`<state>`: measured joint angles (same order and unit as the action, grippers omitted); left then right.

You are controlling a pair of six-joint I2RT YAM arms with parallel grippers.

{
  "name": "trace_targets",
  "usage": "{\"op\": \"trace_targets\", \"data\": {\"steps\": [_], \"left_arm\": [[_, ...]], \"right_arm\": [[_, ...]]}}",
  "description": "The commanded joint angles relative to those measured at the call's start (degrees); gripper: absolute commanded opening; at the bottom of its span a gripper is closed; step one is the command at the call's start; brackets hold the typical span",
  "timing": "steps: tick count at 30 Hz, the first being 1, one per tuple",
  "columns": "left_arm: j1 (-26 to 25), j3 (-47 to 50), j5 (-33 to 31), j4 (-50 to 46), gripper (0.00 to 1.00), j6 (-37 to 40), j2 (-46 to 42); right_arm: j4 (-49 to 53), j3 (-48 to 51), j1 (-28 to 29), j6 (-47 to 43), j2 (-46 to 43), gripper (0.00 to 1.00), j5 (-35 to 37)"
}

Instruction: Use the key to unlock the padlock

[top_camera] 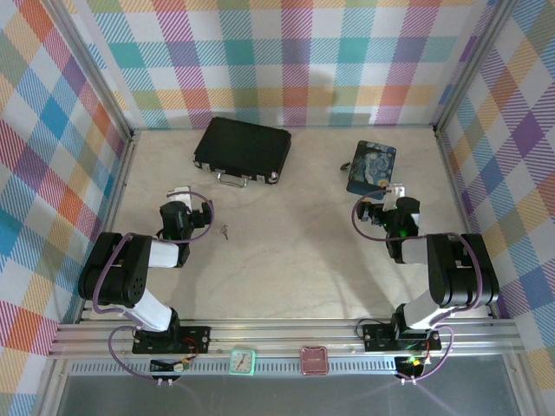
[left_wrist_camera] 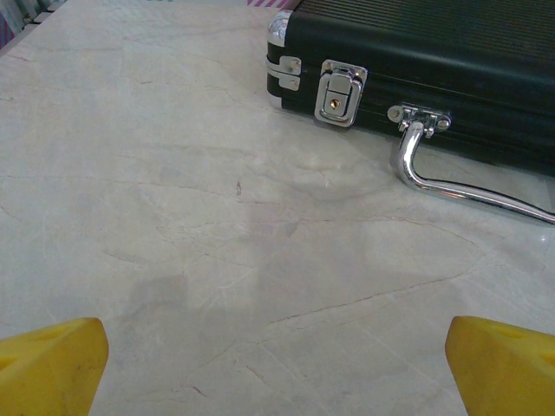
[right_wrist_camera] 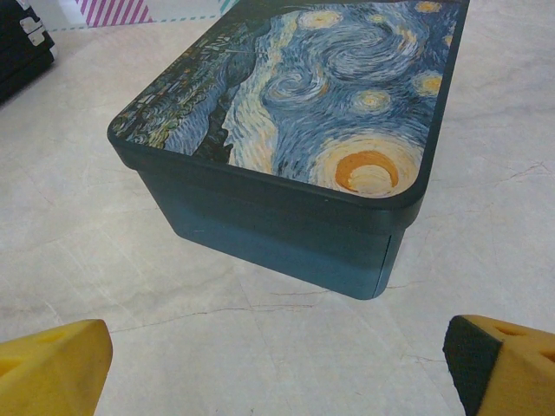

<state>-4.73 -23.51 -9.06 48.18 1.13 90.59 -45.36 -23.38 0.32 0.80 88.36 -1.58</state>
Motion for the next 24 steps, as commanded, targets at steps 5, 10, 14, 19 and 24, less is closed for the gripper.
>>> {"op": "trace_targets", "data": {"steps": [5,10,14,19,24], "left_arm": [[0.25,-0.14,-0.04,0.93,1.00,0.00,-0.15],[-1.26,0.03,-3.98,0.67,1.00,0.59,-1.14],[-3.61,-1.05,-11.12,-5.88,1.00,0.85,-6.87],[-4.07,-11.02,-19.49,-22.27,1.00,-3.61,-10.04],[-4.63,-19.12,-14.13,-27.79,0.99,-10.00,-9.53]], "right_arm": [[-0.58,-0.93,-0.23,-0.28,-0.80,0.99,-0.19],[12.63,-4.71,0.25,0.31,-7.32,0.99,1.60],[23.02,-6.65,0.56,6.91,-14.30,0.99,9.06],[30.55,-14.90,0.30,11.58,-11.29,0.99,10.12],[49.08,-35.76,-0.59,14.82,0.85,0.99,14.10]]}}
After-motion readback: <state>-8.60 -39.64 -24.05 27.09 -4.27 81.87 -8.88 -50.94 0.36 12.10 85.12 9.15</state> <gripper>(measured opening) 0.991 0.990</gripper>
